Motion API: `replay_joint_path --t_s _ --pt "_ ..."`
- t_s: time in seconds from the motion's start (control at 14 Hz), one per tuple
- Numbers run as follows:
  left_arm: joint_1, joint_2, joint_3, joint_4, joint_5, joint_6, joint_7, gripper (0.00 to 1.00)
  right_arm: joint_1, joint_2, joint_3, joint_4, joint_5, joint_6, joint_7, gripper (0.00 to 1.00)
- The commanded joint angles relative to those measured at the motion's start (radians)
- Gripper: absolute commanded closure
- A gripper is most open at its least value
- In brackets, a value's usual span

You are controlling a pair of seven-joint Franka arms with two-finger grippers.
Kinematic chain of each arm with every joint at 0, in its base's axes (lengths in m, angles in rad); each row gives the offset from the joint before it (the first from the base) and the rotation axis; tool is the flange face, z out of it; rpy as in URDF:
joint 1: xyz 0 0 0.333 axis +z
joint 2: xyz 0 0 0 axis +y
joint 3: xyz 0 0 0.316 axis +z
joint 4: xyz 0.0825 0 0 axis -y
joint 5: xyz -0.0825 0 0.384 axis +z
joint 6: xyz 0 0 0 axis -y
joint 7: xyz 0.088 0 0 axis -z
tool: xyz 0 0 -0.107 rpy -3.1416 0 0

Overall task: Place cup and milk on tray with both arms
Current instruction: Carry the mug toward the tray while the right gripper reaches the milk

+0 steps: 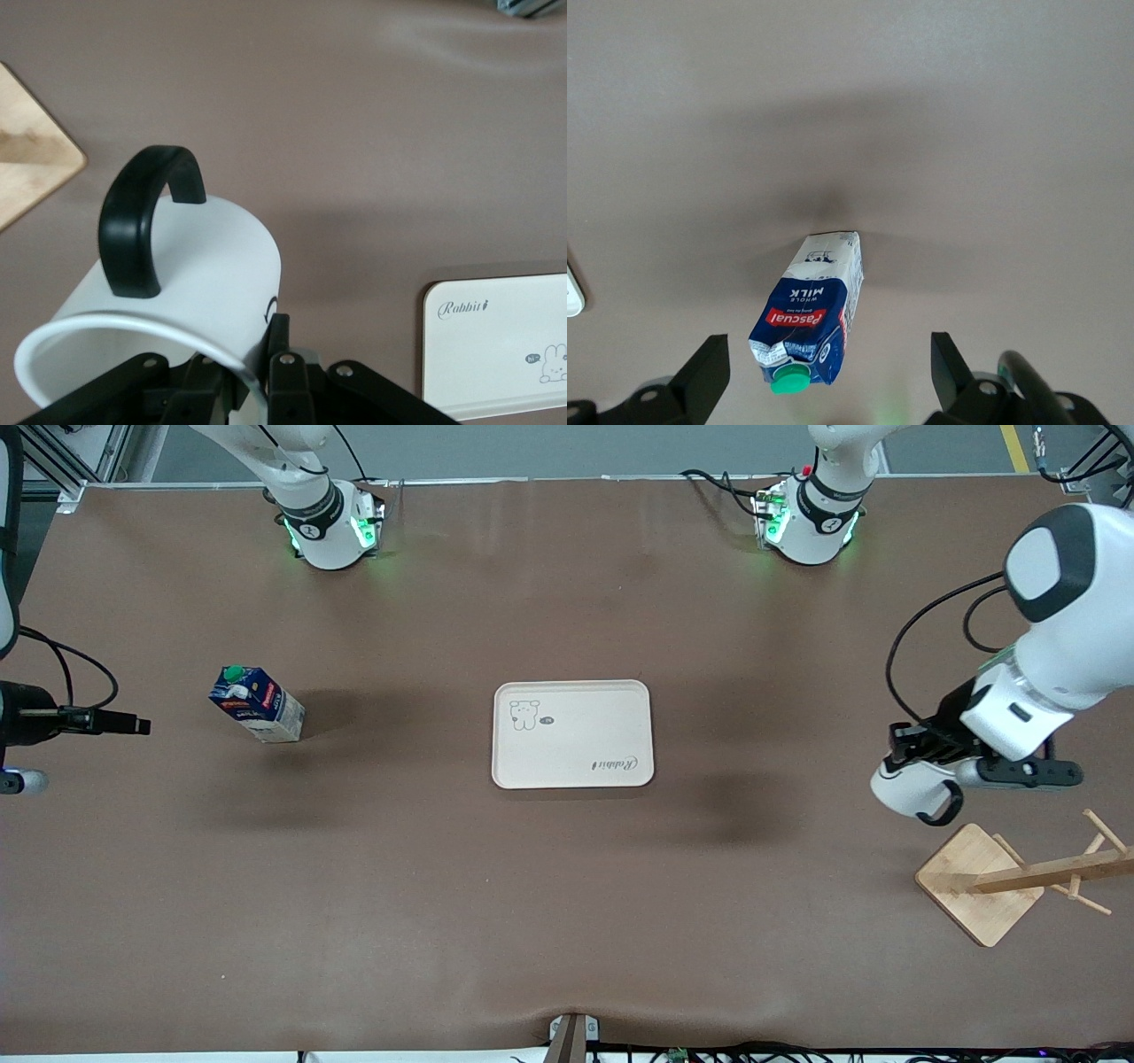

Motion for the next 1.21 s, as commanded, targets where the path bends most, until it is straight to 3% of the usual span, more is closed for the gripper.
replay_joint_path --t_s 0.0,0.21,0.43,0.64,1.0,1.14 --pt "-0.073 0.060 -0.005 0.059 0.091 -0.009 -0.120 1.00 -0.013 -0.004 0.017 0.004 0.018 -0.046 0.016 0.00" --pt "-0.156 0.122 -0.003 0.091 0.144 -0.009 -0.236 1.00 -0.009 -0.005 0.021 0.016 0.023 -0.113 0.237 0.00" --pt "-0.229 0.148 -0.003 0.097 0.211 -0.009 -0.350 1.00 0.025 -0.008 0.023 0.021 0.008 -0.110 0.260 0.00" --pt "-0.271 0.169 -0.003 0.099 0.233 -0.009 -0.421 1.00 0.033 -0.018 0.024 -0.035 0.009 -0.049 0.138 0.00" --pt "-0.387 0.234 0.004 0.120 0.243 -0.009 -0.586 1.00 0.063 -0.237 0.024 -0.468 0.008 0.259 0.108 0.00" --pt "-0.426 0.266 0.004 0.141 0.268 -0.009 -0.654 1.00 0.068 -0.289 0.024 -0.584 0.008 0.345 0.108 0.00"
